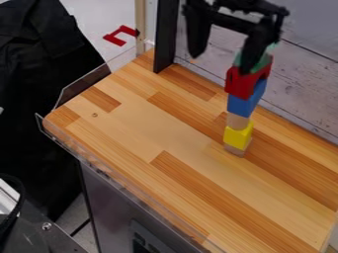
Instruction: Pick up the green triangle from the top of the tower and place it on the table
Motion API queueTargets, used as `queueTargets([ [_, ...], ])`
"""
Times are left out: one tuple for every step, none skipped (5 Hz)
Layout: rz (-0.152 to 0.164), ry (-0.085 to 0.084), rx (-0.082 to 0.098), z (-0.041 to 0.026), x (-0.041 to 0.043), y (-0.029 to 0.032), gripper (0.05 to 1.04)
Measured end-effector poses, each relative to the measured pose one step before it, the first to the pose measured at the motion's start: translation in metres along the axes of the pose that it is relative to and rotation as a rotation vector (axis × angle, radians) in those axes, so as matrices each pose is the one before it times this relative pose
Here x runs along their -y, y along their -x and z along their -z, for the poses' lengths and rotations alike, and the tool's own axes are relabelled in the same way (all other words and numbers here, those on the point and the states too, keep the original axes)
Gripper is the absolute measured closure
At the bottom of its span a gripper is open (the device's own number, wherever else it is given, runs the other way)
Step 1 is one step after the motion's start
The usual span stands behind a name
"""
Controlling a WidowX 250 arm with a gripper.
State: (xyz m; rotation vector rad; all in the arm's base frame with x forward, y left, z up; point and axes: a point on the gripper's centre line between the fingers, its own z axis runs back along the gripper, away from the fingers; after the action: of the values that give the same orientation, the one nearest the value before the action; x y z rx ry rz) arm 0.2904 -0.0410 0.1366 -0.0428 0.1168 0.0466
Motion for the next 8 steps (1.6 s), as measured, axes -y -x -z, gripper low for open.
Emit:
queueTargets([
  [0.0174, 0.0007, -0.0129, -0.00168, 0.00416, -0.01072, 0.084],
  [0.0185, -0.014, 0.0016, 0.00169, -0.00002, -0.00926, 0.084],
  [0.009, -0.001, -0.0032, 0.00102, 0.0014, 0.00002, 0.084],
  [0.002, -0.0008, 0.0077, -0.00188, 0.0005, -0.00136, 0.122],
  [0.0051, 0.01, 0.0154, -0.00027, 0.00466, -0.00209, 0.292],
  [-0.0012, 0.0041, 0.0008, 0.00346, 0.00229, -0.00223, 0.578],
  [-0.01, 0.0076, 0.0114, -0.00039, 0.00122, -0.00186, 0.603],
  [-0.0109, 0.0004, 0.003, 0.00087, 0.00004, -0.00075, 0.603],
])
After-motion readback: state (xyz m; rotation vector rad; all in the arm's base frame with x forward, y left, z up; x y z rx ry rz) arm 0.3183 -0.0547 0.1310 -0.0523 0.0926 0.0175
